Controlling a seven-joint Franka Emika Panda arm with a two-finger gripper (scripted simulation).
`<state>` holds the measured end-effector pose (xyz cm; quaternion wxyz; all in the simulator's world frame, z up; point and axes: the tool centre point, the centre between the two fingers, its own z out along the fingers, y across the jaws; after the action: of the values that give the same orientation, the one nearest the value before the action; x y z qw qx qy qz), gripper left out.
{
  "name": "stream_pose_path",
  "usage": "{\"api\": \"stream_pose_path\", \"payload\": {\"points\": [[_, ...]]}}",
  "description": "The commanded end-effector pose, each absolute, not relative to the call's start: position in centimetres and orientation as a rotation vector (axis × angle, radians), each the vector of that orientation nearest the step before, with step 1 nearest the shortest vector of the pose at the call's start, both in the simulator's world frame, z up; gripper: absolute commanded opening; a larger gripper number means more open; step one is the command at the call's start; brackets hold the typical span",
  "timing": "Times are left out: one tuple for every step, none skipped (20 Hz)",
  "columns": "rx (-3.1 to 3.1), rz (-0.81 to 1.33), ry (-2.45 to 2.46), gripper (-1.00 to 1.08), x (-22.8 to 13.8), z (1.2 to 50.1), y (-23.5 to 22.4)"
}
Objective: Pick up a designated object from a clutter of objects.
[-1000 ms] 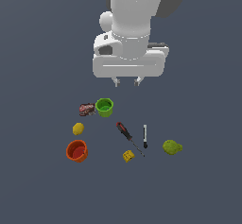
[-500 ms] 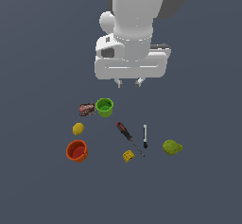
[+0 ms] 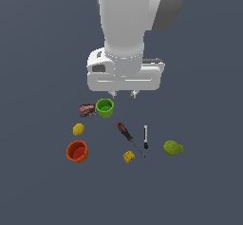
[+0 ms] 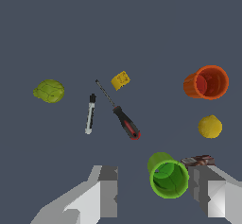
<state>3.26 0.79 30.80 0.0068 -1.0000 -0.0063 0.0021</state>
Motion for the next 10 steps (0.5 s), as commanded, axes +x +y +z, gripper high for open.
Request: {"api": "stream_pose_path", "payload": {"points": [[-3.122,0.013,0.009,0.28,4.4,29.8,-0.1],[-3.119,0.015,0.022,0.28,4.9,29.4,-0.5],[-3.116,0.018,0.036,0.28,5.5,28.9,-1.0],[-3.113,0.021,0.051,0.28,6.1,28.3,-1.4],[-3.11,0.024,0.066,0.28,6.6,27.7,-2.0],[-3.107,0.026,0.082,0.28,7.2,27.1,-2.5],[-3.103,0.029,0.098,0.28,7.8,26.4,-3.1],[-3.1,0.032,0.114,0.28,8.4,25.8,-3.6],[-3.097,0.035,0.13,0.28,8.9,25.1,-4.2],[-3.094,0.037,0.146,0.28,9.4,24.4,-4.8]]}}
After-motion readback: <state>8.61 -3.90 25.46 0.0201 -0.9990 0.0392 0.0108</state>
